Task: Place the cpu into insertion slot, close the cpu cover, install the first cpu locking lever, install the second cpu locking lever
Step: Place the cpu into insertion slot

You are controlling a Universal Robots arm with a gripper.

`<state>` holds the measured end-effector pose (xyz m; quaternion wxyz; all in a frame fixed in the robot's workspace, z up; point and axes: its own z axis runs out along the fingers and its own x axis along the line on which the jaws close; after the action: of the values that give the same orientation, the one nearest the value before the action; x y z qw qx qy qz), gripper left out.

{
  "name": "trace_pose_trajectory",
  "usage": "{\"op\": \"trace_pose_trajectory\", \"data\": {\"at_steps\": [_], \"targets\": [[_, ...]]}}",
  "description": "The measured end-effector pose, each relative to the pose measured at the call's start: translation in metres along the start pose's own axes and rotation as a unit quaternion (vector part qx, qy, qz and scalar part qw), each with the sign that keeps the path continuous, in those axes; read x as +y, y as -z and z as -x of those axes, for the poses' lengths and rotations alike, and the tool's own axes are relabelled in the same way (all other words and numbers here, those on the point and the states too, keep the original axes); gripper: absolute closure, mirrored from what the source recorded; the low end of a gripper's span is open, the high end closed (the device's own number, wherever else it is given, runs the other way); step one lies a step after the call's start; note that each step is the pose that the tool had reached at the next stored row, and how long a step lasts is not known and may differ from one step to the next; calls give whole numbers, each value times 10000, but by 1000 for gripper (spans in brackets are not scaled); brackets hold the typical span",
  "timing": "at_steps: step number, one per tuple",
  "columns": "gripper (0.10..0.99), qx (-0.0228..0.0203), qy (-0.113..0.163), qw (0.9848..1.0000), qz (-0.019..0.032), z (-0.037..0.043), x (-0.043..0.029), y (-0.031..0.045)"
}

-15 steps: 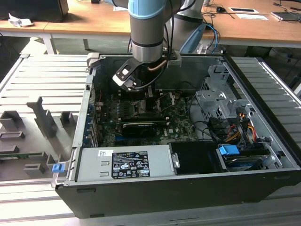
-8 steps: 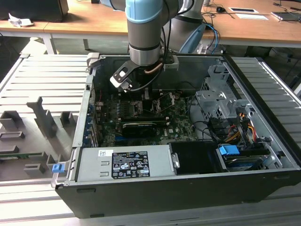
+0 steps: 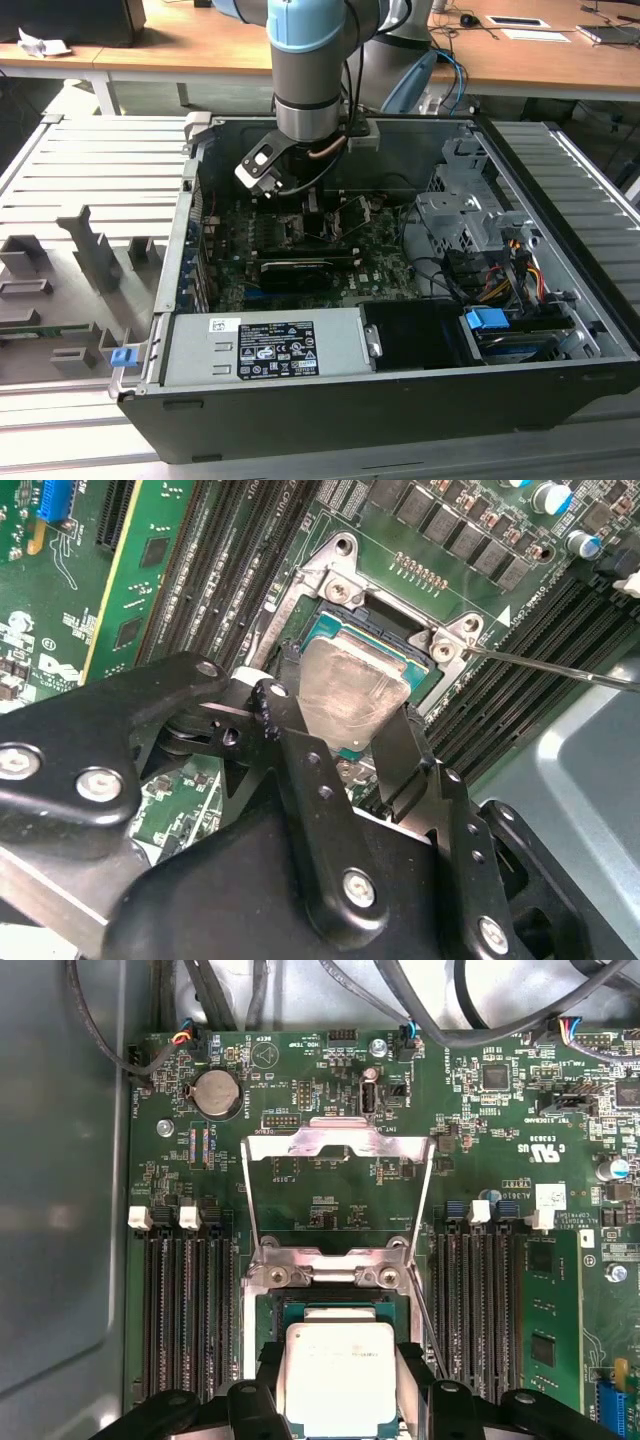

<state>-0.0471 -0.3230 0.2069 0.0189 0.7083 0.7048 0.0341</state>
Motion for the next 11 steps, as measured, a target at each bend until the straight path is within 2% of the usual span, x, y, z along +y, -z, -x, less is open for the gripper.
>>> {"op": "trace_pose_trajectory", "data": {"at_steps": [11], "targets": [[557,0,-1,10000,1,-4,8,-20]]}}
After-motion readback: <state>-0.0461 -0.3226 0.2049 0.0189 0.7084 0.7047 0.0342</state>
